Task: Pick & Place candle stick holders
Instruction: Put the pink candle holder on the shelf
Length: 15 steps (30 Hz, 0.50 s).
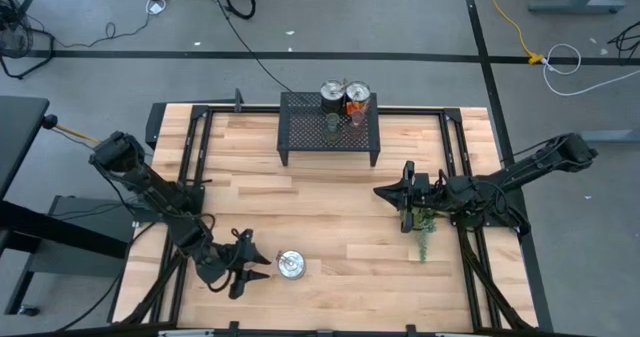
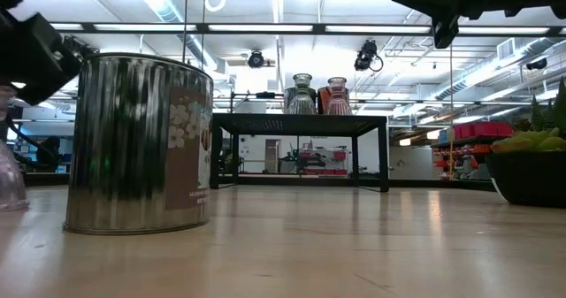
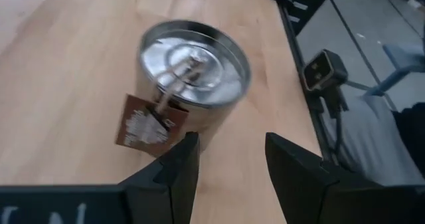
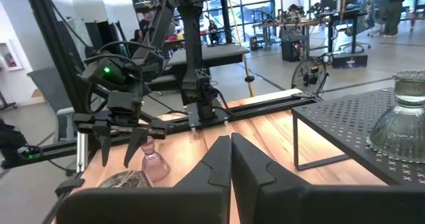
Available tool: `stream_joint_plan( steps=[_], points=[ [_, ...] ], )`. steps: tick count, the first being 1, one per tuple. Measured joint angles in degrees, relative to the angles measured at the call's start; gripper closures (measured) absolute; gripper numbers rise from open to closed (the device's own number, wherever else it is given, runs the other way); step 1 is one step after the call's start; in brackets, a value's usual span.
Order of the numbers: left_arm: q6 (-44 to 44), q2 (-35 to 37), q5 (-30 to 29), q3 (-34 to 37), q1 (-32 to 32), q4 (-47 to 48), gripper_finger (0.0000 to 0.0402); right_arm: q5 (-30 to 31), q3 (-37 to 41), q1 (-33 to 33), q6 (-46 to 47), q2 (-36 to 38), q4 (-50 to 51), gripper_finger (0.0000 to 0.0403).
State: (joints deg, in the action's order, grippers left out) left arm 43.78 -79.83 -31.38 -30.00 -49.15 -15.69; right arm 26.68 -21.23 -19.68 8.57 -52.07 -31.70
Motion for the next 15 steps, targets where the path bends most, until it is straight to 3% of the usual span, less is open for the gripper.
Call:
stream_joint_plan(
  steps=[15],
  points=[
    [-12.08, 2.33, -1.80, 0.02, -1.00, -4.48, 0.0225, -0.79, 0.00, -0.02, -0.01, 0.00, 0.00, 0.0395]
  ],
)
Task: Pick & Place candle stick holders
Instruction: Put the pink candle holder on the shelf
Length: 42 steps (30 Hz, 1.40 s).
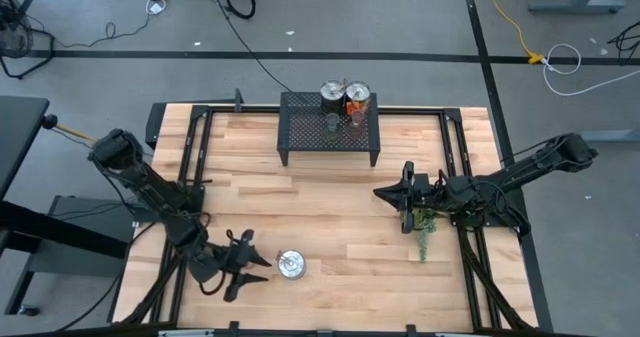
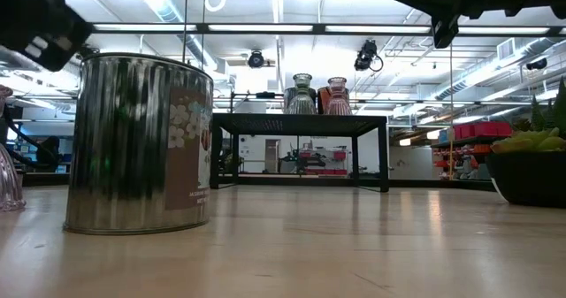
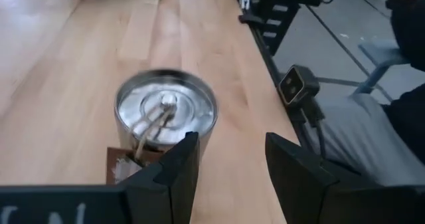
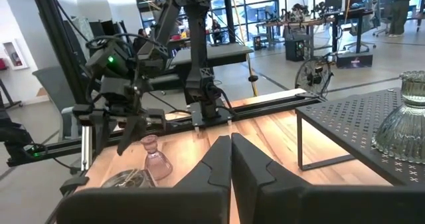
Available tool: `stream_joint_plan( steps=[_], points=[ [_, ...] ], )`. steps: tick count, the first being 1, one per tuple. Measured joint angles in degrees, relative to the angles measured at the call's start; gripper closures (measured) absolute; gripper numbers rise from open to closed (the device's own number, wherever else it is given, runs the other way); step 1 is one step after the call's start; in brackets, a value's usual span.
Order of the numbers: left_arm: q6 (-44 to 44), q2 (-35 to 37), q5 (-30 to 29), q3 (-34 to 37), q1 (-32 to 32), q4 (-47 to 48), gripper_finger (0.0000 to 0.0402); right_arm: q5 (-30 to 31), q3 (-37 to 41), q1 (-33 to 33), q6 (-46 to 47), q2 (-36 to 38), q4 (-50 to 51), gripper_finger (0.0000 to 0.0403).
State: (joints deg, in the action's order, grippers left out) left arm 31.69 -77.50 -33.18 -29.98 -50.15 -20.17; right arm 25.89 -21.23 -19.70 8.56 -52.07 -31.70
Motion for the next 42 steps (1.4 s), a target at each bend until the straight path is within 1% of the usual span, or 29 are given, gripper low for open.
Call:
stream_joint_plan(
  steps=[3, 6, 9, 11, 13, 16, 21, 26, 34, 38, 42],
  points=[
    [-0.45, 2.55, 0.28, 0.00, -0.92, 2.37, 0.0222, -0.12, 0.00, 0.00, 0.21, 0.00, 0.02, 0.0395],
    [-0.14, 5.66, -1.29, 0.00, -3.01, 4.40, 0.0205, -0.95, 0.00, 0.01, 0.39, 0.00, 0.24, 0.0395],
    [1.52, 8.68, -6.30, 0.00, -6.10, 11.11, 0.0177, -1.55, -0.02, 0.00, 0.44, 0.00, 0.24, 0.0395],
    [5.96, 10.14, -11.77, 0.00, -8.35, 17.83, 0.0157, -1.53, 0.00, 0.00, 0.63, 0.00, 0.22, 0.0395],
    [10.15, 10.78, -15.53, 0.00, -10.55, 23.59, 0.0137, -1.51, 0.00, 0.00, 0.93, 0.00, 0.22, 0.0395],
    [13.39, 10.87, -19.35, 0.02, -13.33, 26.84, 0.0108, -1.51, 0.00, 0.00, 0.94, 0.00, 0.22, 0.0395],
    [15.98, 10.82, -23.47, 0.02, -16.80, 27.68, 0.0064, -1.49, -0.02, 0.00, 1.00, 0.00, 0.24, 0.0395],
    [21.60, 9.43, -26.65, 0.65, -18.48, 30.45, 0.0037, -1.49, -0.02, 0.00, 1.05, 0.00, 0.26, 0.0395],
    [32.48, 8.00, -29.71, 6.32, -20.07, 30.88, 0.0023, -1.49, -0.02, 0.00, 1.05, 0.00, 0.46, 0.0395],
    [33.78, 8.00, -29.83, 7.18, -21.21, 29.89, 0.0023, -1.49, -0.02, 0.00, 1.05, 0.00, 0.50, 0.0395],
    [33.76, 8.00, -30.18, 8.50, -22.00, 26.81, 0.0023, -1.49, -0.02, 0.02, 1.05, 0.00, 0.55, 0.0395]
  ],
)
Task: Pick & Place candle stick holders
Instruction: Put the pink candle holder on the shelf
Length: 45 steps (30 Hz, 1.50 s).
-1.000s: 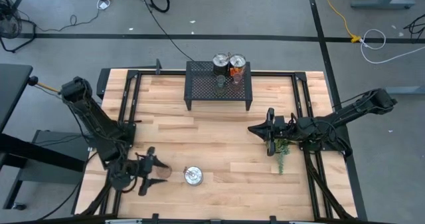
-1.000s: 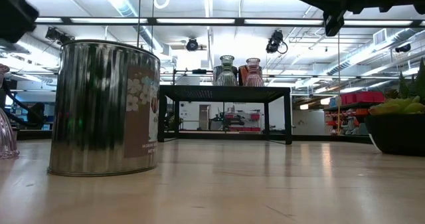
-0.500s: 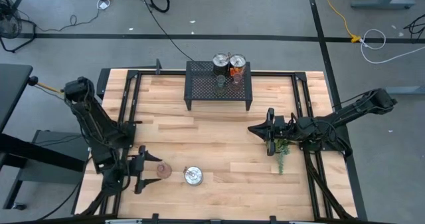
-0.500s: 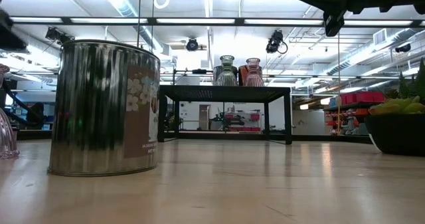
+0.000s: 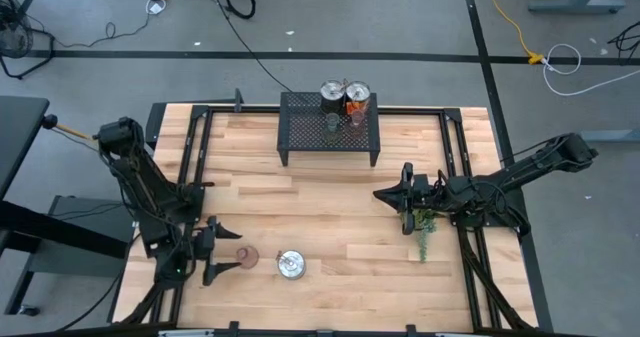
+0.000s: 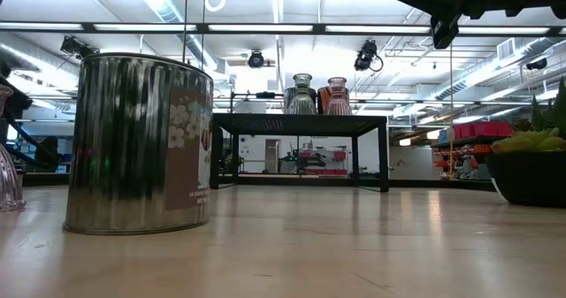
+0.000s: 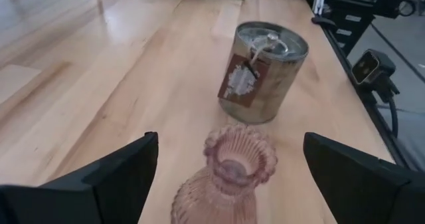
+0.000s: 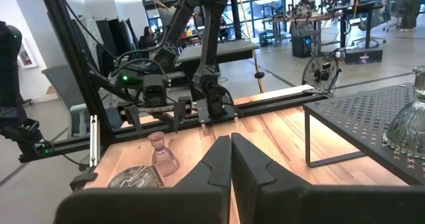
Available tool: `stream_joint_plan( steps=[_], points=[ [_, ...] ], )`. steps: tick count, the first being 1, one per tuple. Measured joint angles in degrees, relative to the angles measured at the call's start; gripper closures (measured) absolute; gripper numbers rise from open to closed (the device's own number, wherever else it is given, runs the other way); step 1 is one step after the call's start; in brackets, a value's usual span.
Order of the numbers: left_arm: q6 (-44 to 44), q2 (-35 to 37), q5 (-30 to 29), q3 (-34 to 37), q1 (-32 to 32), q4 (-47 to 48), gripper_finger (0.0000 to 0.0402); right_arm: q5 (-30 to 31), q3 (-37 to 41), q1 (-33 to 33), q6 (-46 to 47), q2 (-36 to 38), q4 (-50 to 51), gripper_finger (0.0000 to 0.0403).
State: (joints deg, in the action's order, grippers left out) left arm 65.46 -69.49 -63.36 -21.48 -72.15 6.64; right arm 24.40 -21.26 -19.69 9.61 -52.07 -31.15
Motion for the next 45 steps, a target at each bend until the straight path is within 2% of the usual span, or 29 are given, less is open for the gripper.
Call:
stream_joint_plan(
  steps=[8, 22, 31, 36, 39, 43, 44, 45],
  points=[
    [2.08, -3.68, -2.23, 2.11, -0.49, -5.09, 0.0023, 0.00, 0.00, -0.02, 0.00, -0.02, 0.50, 0.0395],
    [4.63, -12.04, -1.84, 2.10, 0.66, -14.53, 0.0023, 0.04, 0.00, -0.02, 0.45, -0.02, 0.74, 0.0395],
    [4.41, -12.31, 1.69, 2.10, 4.49, -13.97, 0.0033, 0.11, 0.00, 0.01, 0.44, -0.02, 0.76, 0.0395],
    [3.37, -12.31, 4.67, 2.10, 6.20, -13.95, 0.0091, 0.11, 0.00, 0.01, 0.45, -0.02, 0.76, 0.0395],
    [2.83, -12.31, 5.17, 2.08, 6.76, -14.01, 0.0152, 0.11, 0.00, 0.00, 0.44, -0.02, 0.76, 0.0395],
    [0.66, -12.28, 3.45, 2.01, 7.11, -14.23, 0.0259, 0.11, 0.00, 0.00, 0.44, -0.02, 0.76, 0.0395],
    [0.13, -12.28, 3.24, 1.97, 7.11, -14.45, 0.0275, 0.11, 0.00, 0.01, 0.44, -0.02, 0.78, 0.0395],
    [-0.44, -12.28, 3.14, 1.97, 7.11, -14.39, 0.0275, 0.11, 0.00, 0.01, 0.44, -0.02, 0.78, 0.0395]
  ],
)
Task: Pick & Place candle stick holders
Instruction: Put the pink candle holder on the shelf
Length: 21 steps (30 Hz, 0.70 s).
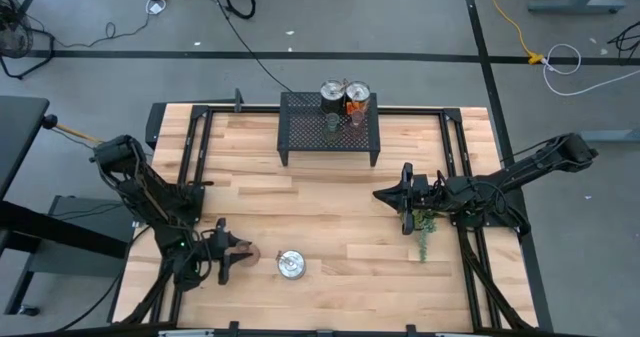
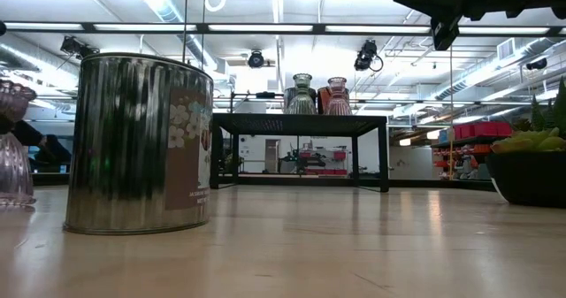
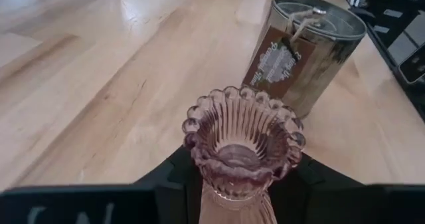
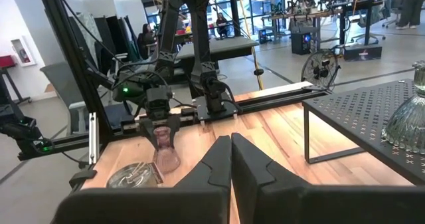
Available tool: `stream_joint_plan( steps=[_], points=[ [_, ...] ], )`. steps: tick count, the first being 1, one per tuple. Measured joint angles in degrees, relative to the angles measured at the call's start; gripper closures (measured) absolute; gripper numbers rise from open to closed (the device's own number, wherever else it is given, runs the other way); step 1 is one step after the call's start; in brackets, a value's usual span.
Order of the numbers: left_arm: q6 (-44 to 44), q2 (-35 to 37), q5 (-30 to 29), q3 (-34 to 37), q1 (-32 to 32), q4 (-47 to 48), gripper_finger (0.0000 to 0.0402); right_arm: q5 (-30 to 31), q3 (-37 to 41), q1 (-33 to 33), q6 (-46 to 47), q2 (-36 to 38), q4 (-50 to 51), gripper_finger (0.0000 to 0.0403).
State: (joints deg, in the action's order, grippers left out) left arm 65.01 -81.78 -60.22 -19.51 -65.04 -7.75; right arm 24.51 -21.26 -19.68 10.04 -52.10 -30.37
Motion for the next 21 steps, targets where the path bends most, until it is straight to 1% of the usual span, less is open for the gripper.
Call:
stream_joint_plan(
  steps=[6, 15, 18, 21],
  points=[
    [-1.62, -0.09, -2.08, 0.13, -0.04, 0.13, 0.0275, -0.02, 0.00, 0.00, 0.00, 0.00, 0.13, 0.0395],
    [-4.52, 0.23, -12.19, 0.13, 0.31, -0.60, 0.0275, -0.02, 0.00, -0.02, 0.00, 0.00, 0.15, 0.0395],
    [-4.22, 2.07, -12.20, 0.13, 2.63, -0.57, 0.0275, 0.00, 0.00, -0.02, 0.00, 0.00, 0.15, 0.0395],
    [-7.61, 5.75, -8.42, 0.13, 7.05, -0.51, 0.0275, 0.00, 0.00, 0.00, 0.00, 0.00, 0.15, 0.0395]
  ],
)
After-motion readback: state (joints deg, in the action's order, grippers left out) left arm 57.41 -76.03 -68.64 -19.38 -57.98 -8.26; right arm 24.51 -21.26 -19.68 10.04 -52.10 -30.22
